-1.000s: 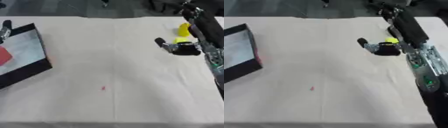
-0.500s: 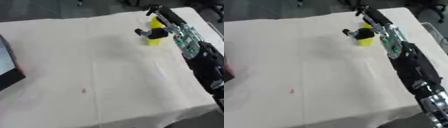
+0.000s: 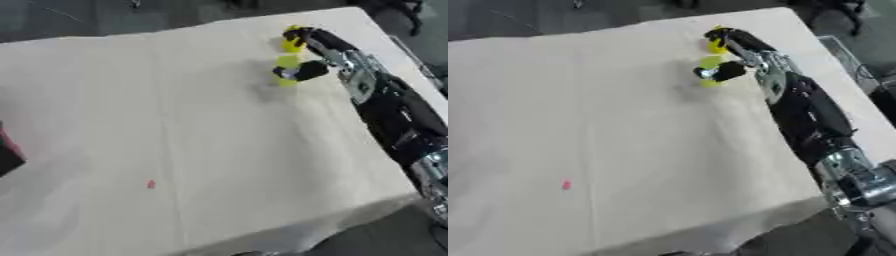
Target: Pick up the objects with one hand, pass them to the other hand, and then place them into the box on the other side of the table.
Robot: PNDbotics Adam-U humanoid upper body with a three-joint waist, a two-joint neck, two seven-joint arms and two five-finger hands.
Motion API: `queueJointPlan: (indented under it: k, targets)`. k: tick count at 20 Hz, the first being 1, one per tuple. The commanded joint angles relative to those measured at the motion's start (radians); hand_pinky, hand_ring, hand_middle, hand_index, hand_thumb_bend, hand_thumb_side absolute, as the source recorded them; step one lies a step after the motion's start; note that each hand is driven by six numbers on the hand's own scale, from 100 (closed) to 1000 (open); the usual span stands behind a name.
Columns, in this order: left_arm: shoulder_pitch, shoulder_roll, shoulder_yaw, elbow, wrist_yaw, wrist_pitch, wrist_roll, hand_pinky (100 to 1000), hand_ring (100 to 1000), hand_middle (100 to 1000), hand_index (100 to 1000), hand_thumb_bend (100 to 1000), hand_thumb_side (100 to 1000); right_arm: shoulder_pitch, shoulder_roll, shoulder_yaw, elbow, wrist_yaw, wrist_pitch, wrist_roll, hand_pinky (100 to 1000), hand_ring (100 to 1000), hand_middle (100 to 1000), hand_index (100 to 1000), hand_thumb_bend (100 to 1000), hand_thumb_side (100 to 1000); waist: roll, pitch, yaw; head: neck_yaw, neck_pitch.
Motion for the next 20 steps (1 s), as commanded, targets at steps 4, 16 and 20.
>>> queueJointPlan:
  k: [4, 16, 20]
  targets:
    - [-0.001, 0.001, 0.003, -0.018, 0.002, 0.000, -0.031, 1000, 810, 701, 956, 100, 583, -0.013, -0.046, -0.015, 0.022, -0.011, -0.018, 0.068, 900, 808, 771, 862, 378, 429, 0.002, -0.010, -0.001, -0.006, -0.002]
    - [0.001, -0.012, 0.002, -0.018, 0.000, -0.002, -0.048, 1000, 812, 703, 954, 100, 583, -0.014, -0.021, -0.004, 0.007, -0.019, -0.046, 0.065, 887, 768, 684, 770, 345, 410, 0.007, -0.011, 0.001, -0.017, -0.002]
    - [0.004, -0.013, 0.000, -0.018, -0.004, 0.004, -0.051, 1000, 811, 702, 953, 100, 582, -0.006, -0.021, -0.003, -0.037, -0.013, -0.047, -0.012, 855, 679, 543, 615, 285, 365, 0.006, -0.012, 0.000, -0.014, -0.002]
